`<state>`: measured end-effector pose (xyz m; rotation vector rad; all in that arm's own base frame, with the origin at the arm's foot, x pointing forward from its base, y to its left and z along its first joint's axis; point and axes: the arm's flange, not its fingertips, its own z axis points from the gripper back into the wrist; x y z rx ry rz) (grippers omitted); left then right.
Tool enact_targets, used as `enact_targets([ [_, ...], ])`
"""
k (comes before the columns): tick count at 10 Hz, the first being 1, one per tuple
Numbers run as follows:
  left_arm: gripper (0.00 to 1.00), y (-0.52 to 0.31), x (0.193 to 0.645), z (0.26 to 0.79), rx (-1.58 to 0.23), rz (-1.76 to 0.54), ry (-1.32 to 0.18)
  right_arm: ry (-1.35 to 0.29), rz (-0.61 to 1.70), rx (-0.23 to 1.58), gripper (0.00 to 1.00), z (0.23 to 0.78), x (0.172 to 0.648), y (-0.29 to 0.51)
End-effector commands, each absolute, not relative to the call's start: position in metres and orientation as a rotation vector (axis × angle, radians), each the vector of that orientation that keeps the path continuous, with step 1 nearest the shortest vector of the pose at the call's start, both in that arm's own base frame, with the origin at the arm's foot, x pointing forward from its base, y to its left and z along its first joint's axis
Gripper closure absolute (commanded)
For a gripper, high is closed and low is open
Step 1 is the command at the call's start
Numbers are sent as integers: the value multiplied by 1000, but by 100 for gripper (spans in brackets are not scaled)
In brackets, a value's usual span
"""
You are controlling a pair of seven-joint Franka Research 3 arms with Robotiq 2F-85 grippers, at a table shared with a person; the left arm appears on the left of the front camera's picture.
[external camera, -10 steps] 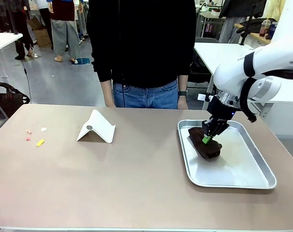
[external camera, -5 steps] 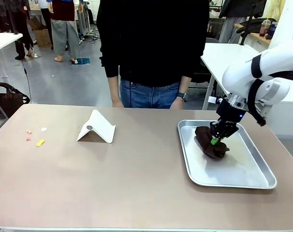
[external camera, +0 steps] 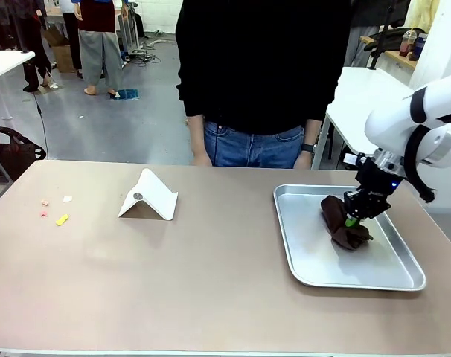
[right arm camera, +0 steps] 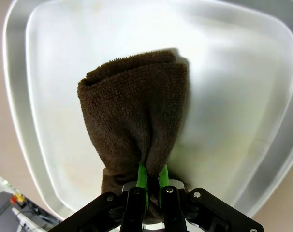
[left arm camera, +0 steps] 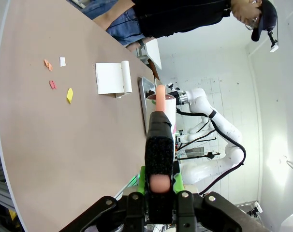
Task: Clean the surface of the table.
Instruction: If a person points to the right, clean the right side of the table with your right hand, and if they point to the left, clean the left side with your left hand.
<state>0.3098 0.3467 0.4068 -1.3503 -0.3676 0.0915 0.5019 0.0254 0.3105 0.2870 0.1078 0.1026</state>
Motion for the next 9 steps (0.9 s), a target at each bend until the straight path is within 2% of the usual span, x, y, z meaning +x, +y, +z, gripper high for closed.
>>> enact_targets([
  [1, 78, 344, 306, 410, -1351, 83, -372, 99, 37, 296, 90, 303, 485, 4],
  [4, 78, 344, 306, 410, -1351, 83, -372, 34, 34, 434, 90, 313, 474, -19],
  [9, 78, 344, 306, 410, -1351, 83, -372, -174, 25, 890, 90, 344, 434, -74],
])
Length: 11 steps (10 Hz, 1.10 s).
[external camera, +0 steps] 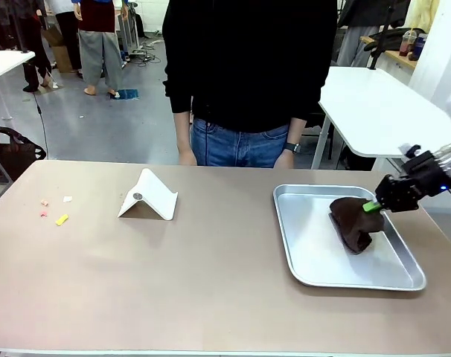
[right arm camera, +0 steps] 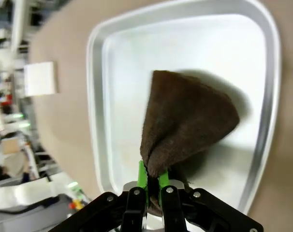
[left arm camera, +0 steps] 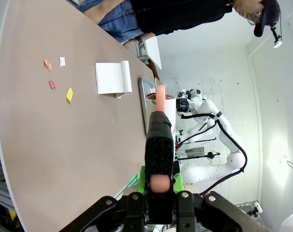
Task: Clean the surface of the table.
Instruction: If a person points to the right, clean the right side of the table with your right hand, and if they point to the left, clean the left side with your left hand.
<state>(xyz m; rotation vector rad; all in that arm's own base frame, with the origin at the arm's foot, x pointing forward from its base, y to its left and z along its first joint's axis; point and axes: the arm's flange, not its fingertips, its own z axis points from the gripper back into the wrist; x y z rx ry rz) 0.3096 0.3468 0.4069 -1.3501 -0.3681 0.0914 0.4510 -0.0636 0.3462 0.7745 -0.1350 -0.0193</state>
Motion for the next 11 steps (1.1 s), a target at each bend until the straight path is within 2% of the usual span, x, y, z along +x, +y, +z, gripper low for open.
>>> enact_targets([
  [1, 78, 344, 306, 410, -1351, 83, -372, -215, 46, 988, 90, 348, 425, -85],
  [4, 78, 344, 306, 410, -1351, 83, -372, -328, 116, 1249, 90, 362, 377, -122],
  [7, 78, 344, 306, 410, -1351, 83, -372, -299, 82, 1394, 90, 374, 337, -144],
  [8, 78, 344, 306, 410, -1351, 83, -372, -310, 47, 1463, 90, 375, 333, -148],
  [11, 78, 344, 306, 410, -1351, 83, -372, -232, 180, 1556, 90, 369, 338, -147],
])
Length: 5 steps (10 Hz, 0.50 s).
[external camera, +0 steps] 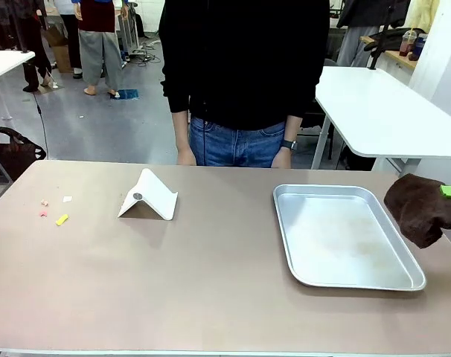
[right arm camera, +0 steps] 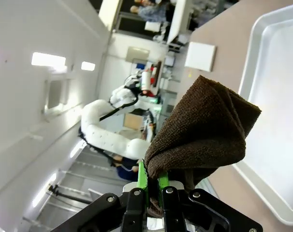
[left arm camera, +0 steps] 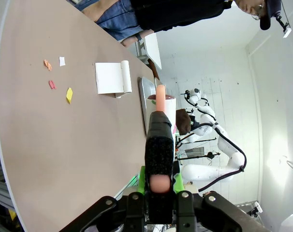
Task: Clean the surface of the table.
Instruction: If a person points to the right, clean the right side of the table with your right hand, and if they point to the left, clean the left side with your left hand.
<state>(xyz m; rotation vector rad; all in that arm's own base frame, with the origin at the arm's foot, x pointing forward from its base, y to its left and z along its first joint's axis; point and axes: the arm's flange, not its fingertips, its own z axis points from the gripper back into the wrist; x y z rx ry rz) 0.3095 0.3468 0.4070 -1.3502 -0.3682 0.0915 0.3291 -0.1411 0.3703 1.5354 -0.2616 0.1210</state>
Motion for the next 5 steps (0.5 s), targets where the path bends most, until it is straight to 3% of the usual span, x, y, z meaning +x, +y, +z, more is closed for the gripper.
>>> enact_targets([
  [1, 78, 344, 306, 410, -1351, 83, -372, -290, 105, 1500, 90, 372, 327, -144],
  [5, 78, 344, 306, 410, -1351, 83, -372, -290, 105, 1500, 90, 372, 327, -144],
])
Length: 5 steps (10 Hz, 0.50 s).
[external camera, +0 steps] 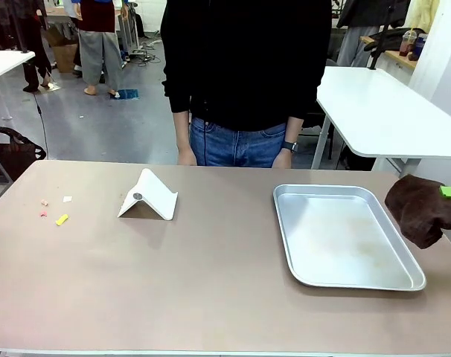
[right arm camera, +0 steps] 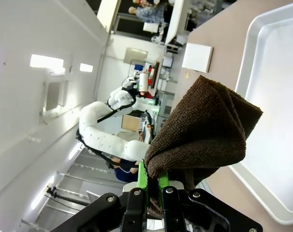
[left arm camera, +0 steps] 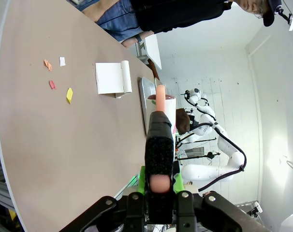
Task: Clean the surface of the table.
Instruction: If a person points to the right, clean the right side of the table with your right hand, and if they point to the left, clean the left side with your left hand, then clean the area not pointed to by the person.
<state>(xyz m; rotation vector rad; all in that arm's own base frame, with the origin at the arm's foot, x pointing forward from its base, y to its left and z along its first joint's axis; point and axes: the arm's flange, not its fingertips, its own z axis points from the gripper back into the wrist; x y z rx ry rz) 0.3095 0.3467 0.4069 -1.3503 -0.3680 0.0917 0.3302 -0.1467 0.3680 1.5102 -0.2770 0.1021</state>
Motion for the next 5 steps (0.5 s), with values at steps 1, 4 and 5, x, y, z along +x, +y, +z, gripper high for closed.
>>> enact_targets([
  [1, 78, 344, 306, 410, -1351, 83, -372, -290, 105, 1500, 90, 372, 327, -144],
  [4, 78, 344, 306, 410, -1351, 83, -372, -290, 105, 1500, 90, 372, 327, -144],
  [5, 78, 344, 306, 410, -1351, 83, -372, -290, 105, 1500, 90, 372, 327, -144],
])
